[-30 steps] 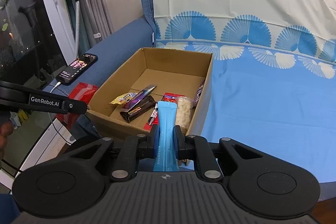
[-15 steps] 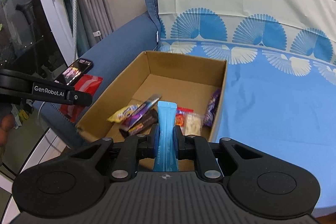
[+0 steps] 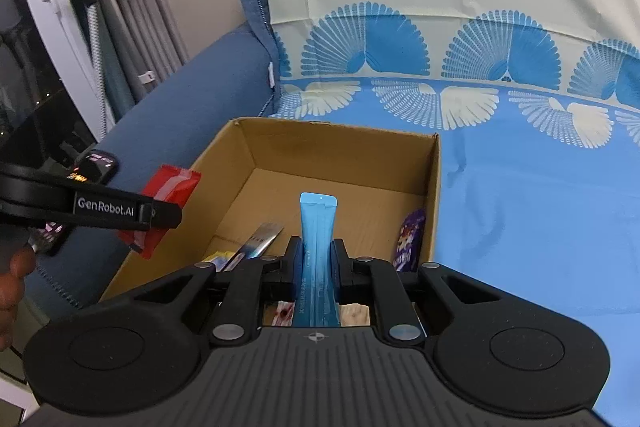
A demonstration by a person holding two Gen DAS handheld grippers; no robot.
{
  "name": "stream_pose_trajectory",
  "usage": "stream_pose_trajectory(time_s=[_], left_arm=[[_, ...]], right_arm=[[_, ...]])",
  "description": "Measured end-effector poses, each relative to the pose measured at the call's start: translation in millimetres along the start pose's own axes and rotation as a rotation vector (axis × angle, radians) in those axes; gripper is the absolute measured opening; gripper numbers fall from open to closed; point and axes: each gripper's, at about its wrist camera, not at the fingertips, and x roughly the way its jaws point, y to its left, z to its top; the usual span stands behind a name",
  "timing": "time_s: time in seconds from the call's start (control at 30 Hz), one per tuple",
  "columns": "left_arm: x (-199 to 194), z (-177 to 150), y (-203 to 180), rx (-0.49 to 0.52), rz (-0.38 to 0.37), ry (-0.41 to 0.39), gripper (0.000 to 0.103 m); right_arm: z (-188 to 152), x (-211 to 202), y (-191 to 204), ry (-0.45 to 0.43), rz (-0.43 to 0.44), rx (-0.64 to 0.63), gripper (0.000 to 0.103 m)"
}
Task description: Organize snacks
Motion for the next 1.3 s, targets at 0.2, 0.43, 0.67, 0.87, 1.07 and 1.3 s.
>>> stream_pose_trajectory(time_s=[0.2,0.43,0.67,0.87,1.07,1.3], left_arm=[[35,12,-1,0.025,0.007,0.034,0.046],[63,19,-3,0.046,0.018,0.062,0.047],[64,21,2,0.042,0.067,0.014,0.103],[34,2,0,0.078,0.099,0.017,0.103],[-18,-37,-5,0.067,0.085,0.006,0.103],[-75,-94,-8,0.034,0.077,-0.021,0.103]], right_arm=[[10,38,-7,0.026,-0.006,0.020,0.015],[13,64,-11,0.051,-0.012,0.029,0.015],[22,73,-17,0.034,-0.024,0.059,0.059],[16,48,-16,0.019,-0.030,0.065,0.091],[-23,-8,-1,0.030,-0.045,0.057,0.096],[-65,-80,22,-0.040,-0.081,0.059,0.102]])
